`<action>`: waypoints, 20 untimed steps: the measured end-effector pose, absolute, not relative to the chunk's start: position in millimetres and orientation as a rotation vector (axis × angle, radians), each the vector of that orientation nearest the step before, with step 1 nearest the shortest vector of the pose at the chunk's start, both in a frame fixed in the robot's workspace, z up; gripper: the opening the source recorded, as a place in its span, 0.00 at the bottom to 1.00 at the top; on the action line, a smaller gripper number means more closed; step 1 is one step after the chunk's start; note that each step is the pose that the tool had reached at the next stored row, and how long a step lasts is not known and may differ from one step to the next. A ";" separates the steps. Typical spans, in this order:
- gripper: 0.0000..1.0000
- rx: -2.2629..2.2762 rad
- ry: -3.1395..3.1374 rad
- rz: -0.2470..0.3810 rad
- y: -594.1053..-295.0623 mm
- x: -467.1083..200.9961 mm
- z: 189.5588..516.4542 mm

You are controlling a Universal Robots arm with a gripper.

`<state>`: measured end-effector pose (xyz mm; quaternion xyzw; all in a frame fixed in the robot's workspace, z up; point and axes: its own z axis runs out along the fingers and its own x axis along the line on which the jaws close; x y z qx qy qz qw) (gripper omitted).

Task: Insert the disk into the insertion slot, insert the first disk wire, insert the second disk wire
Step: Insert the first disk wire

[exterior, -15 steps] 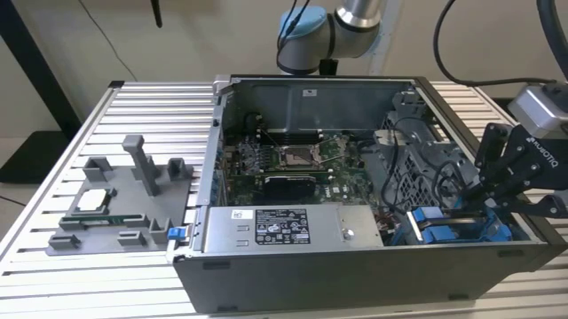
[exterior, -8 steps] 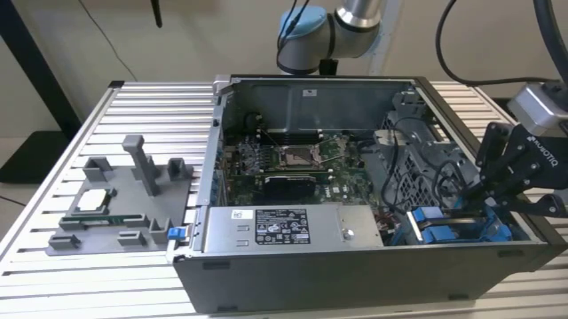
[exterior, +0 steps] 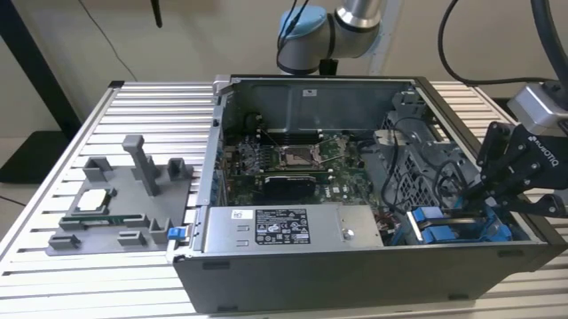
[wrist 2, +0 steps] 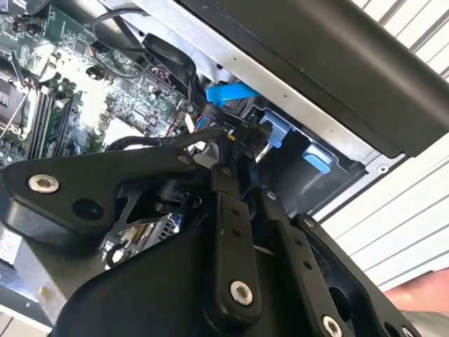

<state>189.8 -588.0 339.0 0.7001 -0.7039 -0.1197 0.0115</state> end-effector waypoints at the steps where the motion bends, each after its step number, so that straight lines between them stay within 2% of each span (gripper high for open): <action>1: 0.00 2.183 -2.196 -0.373 -588.4 189.7 339.0; 20: 0.00 2.188 -2.203 -0.362 -589.1 187.3 337.2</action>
